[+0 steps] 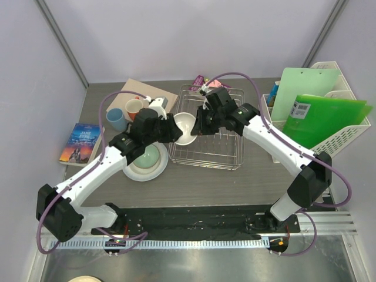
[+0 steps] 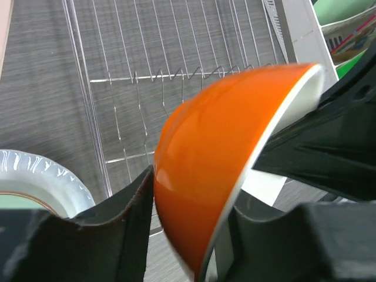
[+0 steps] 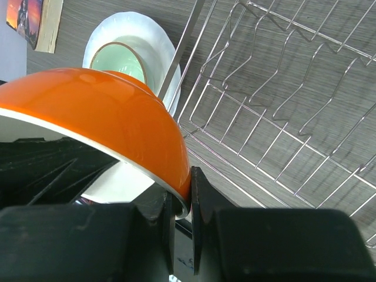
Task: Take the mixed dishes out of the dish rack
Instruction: Pick up the bowl from the dish rack.
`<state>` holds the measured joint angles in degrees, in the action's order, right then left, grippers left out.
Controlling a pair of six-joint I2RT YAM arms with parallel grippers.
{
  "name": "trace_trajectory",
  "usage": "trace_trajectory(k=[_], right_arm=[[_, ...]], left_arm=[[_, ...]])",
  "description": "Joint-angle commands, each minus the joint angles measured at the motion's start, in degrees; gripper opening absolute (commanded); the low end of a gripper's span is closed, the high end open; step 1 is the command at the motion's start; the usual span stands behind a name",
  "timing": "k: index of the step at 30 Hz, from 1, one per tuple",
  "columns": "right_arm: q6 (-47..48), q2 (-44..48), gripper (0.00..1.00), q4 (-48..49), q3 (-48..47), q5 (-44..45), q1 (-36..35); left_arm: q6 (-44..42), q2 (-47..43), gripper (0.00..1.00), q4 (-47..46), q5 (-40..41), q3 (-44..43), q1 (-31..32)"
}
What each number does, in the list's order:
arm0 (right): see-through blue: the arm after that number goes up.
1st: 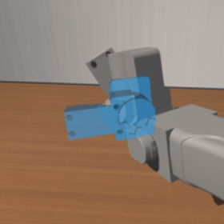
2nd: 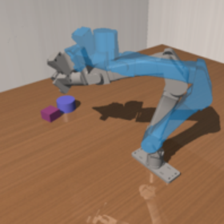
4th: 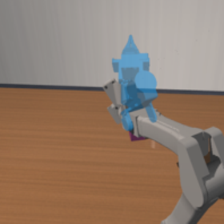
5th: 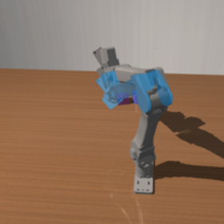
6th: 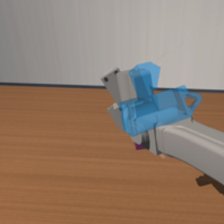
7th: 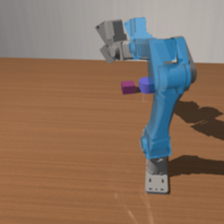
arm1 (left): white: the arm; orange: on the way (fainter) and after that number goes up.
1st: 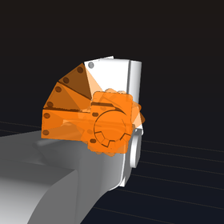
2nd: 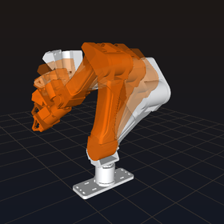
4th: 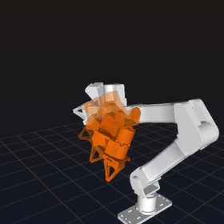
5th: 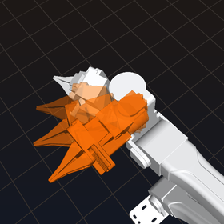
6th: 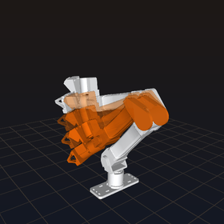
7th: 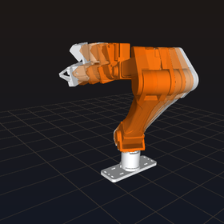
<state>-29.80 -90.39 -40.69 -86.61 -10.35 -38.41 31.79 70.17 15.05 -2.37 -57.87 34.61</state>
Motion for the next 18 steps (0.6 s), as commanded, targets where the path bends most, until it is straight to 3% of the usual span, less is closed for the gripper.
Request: trace_trajectory(k=[1, 3, 4, 7, 11, 15, 16, 18], right_arm=[[0.09, 3.9, 0.01, 2.72, -0.14, -1.87, -0.17], [0.27, 4.25, 0.01, 2.72, 0.3, -1.26, -0.17], [0.27, 4.6, 0.01, 2.63, 0.39, -1.17, -0.17], [0.36, 4.96, 0.01, 2.63, 0.56, -0.9, -0.17], [0.36, 4.96, 0.01, 2.54, 0.65, -0.9, -0.08], [0.1, 4.87, 0.01, 2.72, 0.65, -1.08, -0.17], [0.09, 4.87, 0.01, 2.72, 0.74, -0.99, -0.17], [0.18, 4.78, 0.01, 2.81, 1.0, -0.81, -0.17]], left_arm=[[-2.61, 1.63, 0.38, 4.28, 7.11, -4.88, 1.07], [-2.7, 1.72, 0.41, 5.25, 8.34, -5.94, 1.07], [-2.87, 1.55, 0.5, 5.6, 9.65, -6.29, 1.07], [-3.75, 0.41, 0.59, 6.48, 11.94, -7.43, 1.16], [-4.89, -1.0, 0.58, 6.84, 13.8, -8.23, 1.16], [-4.98, -1.26, 0.33, 7.01, 14.93, -7.53, 1.25], [-5.07, -1.44, 0.13, 7.01, 15.37, -7.35, 1.25], [-5.07, -1.79, 0.0, 6.93, 16.25, -6.91, 1.16]])
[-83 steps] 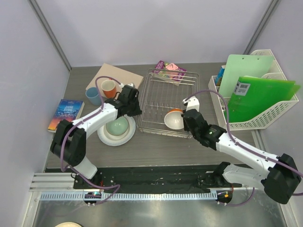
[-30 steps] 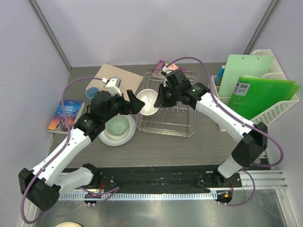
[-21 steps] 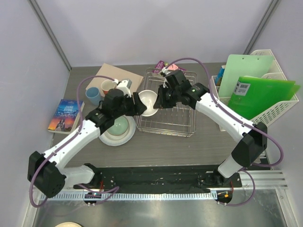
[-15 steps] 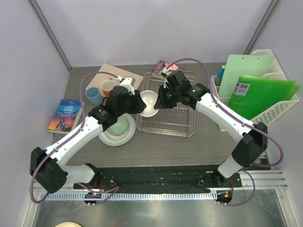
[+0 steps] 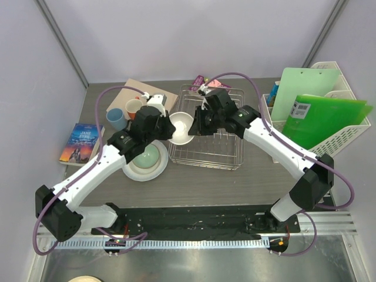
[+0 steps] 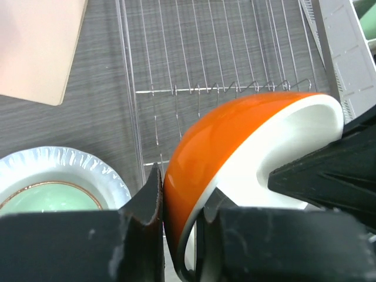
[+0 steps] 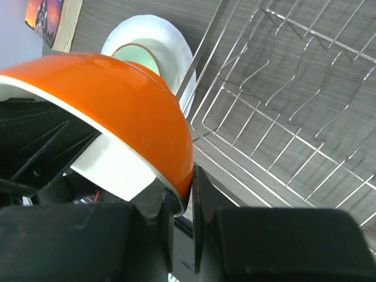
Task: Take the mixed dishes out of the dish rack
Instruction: Pick up the bowl from the dish rack.
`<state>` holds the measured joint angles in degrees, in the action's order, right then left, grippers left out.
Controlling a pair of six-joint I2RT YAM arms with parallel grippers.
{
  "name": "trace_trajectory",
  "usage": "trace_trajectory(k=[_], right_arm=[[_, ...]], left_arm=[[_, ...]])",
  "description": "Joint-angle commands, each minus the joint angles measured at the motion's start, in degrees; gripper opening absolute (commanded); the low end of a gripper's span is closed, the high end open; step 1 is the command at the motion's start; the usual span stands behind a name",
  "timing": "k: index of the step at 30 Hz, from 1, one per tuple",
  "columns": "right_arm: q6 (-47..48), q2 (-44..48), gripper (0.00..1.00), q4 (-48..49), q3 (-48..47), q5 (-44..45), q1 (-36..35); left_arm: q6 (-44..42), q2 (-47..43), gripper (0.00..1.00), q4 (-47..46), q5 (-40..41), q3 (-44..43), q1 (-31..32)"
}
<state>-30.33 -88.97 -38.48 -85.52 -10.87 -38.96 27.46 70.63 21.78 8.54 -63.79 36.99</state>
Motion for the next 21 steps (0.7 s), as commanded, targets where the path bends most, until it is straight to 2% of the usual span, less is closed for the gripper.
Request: trace_trajectory(k=[1, 5, 7, 8, 10, 11, 14, 21], right_arm=[[0.62, 3.36, 0.01, 0.6, 0.0, -0.46, 0.46], [0.53, 3.71, 0.04, 2.08, 1.14, -0.2, 0.38], [0.44, 5.2, 0.22, 4.1, 3.42, -0.46, 0.38], [0.27, 5.73, 0.39, 6.12, 4.38, -0.2, 0.29], [0.09, 7.31, 0.5, 7.45, 6.93, 1.11, 0.38], [0.09, 7.67, 0.59, 8.24, 7.64, 1.64, 0.38], [0.27, 9.77, 0.68, 9.82, 10.36, 4.1, 0.38], [1.06, 17.59, 0.7, 14.56, 18.62, 13.31, 0.38]], left_arm=[[-0.74, -2.25, 0.0, 0.28, 5.53, -0.99, -1.22], [-0.31, -2.51, 0.0, 0.63, 6.67, -1.16, -1.13], [0.4, -2.78, 0.0, 0.63, 6.67, -1.25, -1.22], [0.57, -2.78, 0.0, 0.63, 6.58, -1.42, -1.13], [1.28, -2.61, 0.0, 1.24, 6.32, -1.95, -1.22], [1.45, -2.17, 0.0, 2.12, 6.14, -2.91, -1.22], [1.89, -1.72, 0.0, 3.0, 5.27, -4.23, -1.4], [6.37, -3.13, 0.0, 3.97, 1.49, -4.32, -4.82]])
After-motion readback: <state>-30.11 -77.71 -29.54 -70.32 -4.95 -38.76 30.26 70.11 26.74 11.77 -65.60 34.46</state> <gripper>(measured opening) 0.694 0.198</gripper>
